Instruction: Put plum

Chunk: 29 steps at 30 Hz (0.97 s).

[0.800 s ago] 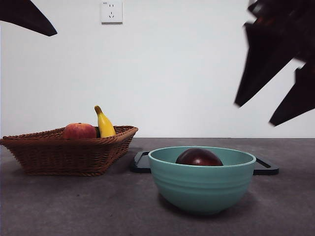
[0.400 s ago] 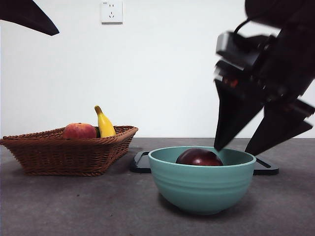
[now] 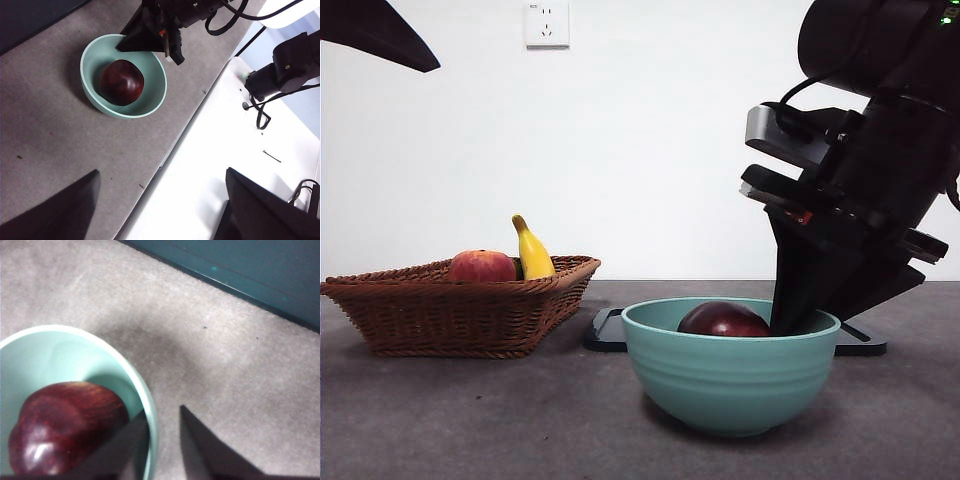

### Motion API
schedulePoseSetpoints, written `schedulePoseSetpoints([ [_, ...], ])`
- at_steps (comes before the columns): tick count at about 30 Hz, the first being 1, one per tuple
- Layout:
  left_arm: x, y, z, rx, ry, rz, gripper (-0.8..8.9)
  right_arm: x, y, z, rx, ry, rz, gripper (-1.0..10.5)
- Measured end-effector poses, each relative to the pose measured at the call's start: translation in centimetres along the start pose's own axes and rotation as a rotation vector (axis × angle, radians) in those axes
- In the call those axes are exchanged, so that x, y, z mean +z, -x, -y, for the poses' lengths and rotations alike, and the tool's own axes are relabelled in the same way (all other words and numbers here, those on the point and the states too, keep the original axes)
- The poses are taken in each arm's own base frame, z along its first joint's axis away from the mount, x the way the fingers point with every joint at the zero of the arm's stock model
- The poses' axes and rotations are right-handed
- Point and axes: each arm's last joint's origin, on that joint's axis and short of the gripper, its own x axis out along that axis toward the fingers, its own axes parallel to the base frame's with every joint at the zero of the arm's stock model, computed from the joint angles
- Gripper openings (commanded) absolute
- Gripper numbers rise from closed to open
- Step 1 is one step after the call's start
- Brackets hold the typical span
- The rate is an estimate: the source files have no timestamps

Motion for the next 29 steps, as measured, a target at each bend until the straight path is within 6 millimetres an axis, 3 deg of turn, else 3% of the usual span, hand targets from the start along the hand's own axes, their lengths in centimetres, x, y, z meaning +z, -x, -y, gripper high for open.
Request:
schedulePoseSetpoints([
  [13,0.0,0.0,0.0,0.000,-0.001,0.001,4.03,0.5,0.3,-0.3,0.034,0.001,0.007,0.1],
  [21,0.0,0.0,0.0,0.000,-0.006,0.003,4.03,4.2,2.9,-0.4,0.025,-0.011,0.117,0.1],
  [29,0.0,0.0,0.0,0.000,-0.013,0.003,4.03,8.0,4.3,2.3,-0.029,-0.088,0.211,0.1],
])
